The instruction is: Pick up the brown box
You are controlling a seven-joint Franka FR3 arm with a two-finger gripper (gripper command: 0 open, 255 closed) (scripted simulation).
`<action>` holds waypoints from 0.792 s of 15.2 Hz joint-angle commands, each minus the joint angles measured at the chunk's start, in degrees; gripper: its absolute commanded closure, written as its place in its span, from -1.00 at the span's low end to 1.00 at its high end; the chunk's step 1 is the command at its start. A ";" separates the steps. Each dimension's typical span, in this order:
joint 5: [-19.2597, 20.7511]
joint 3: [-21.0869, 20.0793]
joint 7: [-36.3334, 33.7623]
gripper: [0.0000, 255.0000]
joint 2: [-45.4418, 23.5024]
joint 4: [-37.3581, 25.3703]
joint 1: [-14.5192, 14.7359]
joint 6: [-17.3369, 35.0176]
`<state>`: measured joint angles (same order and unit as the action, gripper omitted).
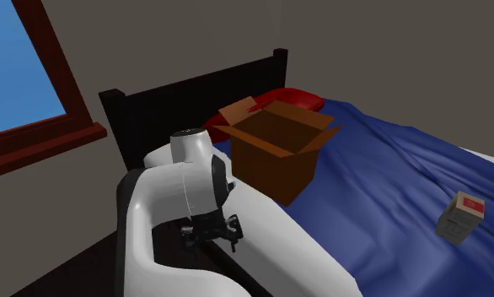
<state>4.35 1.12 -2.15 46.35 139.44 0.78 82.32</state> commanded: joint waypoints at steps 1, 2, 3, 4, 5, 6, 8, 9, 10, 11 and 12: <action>0.00 0.00 0.00 -1.00 0.00 0.00 0.00 0.00; 1.57 1.56 3.37 -1.00 0.42 -0.33 0.24 -0.22; 3.15 3.16 6.73 -1.00 0.71 -0.76 0.54 -0.36; 4.70 4.76 10.09 -1.00 0.87 -1.29 0.86 -0.43; 6.19 6.34 13.48 -1.00 0.91 -1.90 1.16 -0.42; 7.64 7.94 16.85 -1.00 0.82 -2.62 1.52 -0.35; 10.38 11.16 23.57 -1.00 0.29 -4.33 2.38 -0.02; 11.65 12.79 26.90 -1.00 -0.15 -5.33 2.90 0.23; 12.83 14.43 30.24 -1.00 -0.69 -6.42 3.47 0.53; 13.92 16.04 33.58 -1.00 -1.35 -7.60 4.05 0.88; 14.92 17.67 36.90 -1.00 -2.10 -8.87 4.72 1.26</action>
<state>18.17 17.30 31.04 44.57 131.51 4.88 83.35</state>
